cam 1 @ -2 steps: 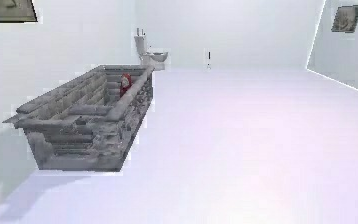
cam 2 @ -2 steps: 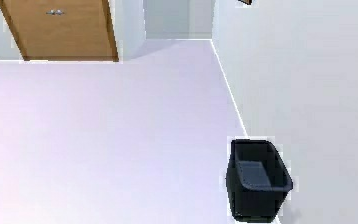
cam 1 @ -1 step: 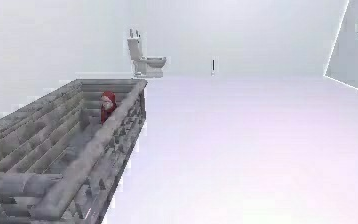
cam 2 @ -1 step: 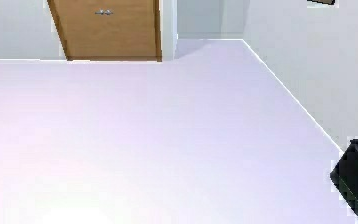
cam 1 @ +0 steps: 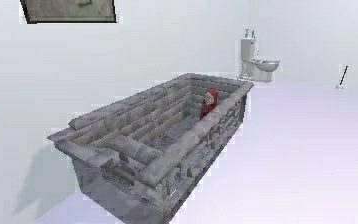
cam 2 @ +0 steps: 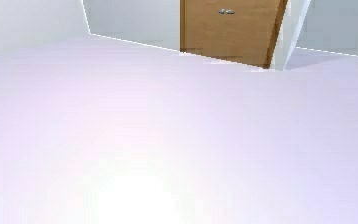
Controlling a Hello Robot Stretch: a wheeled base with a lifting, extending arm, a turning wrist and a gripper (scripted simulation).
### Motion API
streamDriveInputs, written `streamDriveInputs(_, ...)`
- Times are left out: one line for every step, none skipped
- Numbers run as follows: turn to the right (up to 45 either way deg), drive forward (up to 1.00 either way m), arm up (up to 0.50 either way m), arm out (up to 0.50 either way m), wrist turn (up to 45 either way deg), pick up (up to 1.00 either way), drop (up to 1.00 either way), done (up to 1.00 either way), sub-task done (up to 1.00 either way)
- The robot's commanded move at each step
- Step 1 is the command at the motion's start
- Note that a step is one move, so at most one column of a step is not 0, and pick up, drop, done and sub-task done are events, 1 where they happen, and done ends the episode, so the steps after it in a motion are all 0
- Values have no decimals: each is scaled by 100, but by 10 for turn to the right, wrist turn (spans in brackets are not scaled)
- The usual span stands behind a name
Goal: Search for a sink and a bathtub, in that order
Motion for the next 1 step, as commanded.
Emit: streamDriveInputs(0, 0, 0, 0, 0, 0, 0, 100, 0)
